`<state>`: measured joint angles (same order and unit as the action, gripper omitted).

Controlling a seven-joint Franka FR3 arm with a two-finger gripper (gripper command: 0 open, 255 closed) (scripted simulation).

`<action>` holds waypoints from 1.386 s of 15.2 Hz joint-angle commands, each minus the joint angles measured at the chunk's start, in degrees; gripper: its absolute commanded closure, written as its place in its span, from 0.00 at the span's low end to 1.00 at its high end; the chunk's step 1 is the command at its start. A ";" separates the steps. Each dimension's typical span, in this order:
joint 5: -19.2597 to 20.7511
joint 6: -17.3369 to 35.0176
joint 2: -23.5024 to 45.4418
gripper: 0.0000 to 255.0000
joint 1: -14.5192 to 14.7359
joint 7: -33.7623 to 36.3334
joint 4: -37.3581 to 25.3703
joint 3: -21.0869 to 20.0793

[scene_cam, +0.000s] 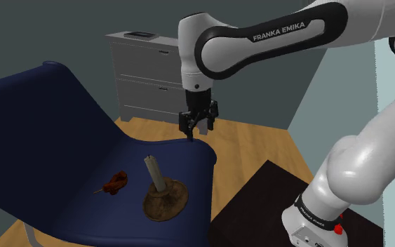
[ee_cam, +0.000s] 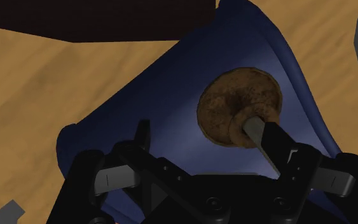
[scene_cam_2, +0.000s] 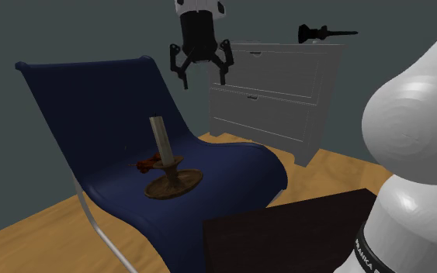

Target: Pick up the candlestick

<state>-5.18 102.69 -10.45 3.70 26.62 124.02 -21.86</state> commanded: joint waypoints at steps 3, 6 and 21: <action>3.14 2.08 9.03 0.00 1.08 6.33 -6.14 -2.79; 6.47 2.51 16.50 0.00 2.47 10.92 -12.17 -4.00; 15.54 4.88 37.07 0.00 8.90 20.44 -27.45 -3.18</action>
<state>10.15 106.78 26.18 12.59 47.00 96.20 -25.16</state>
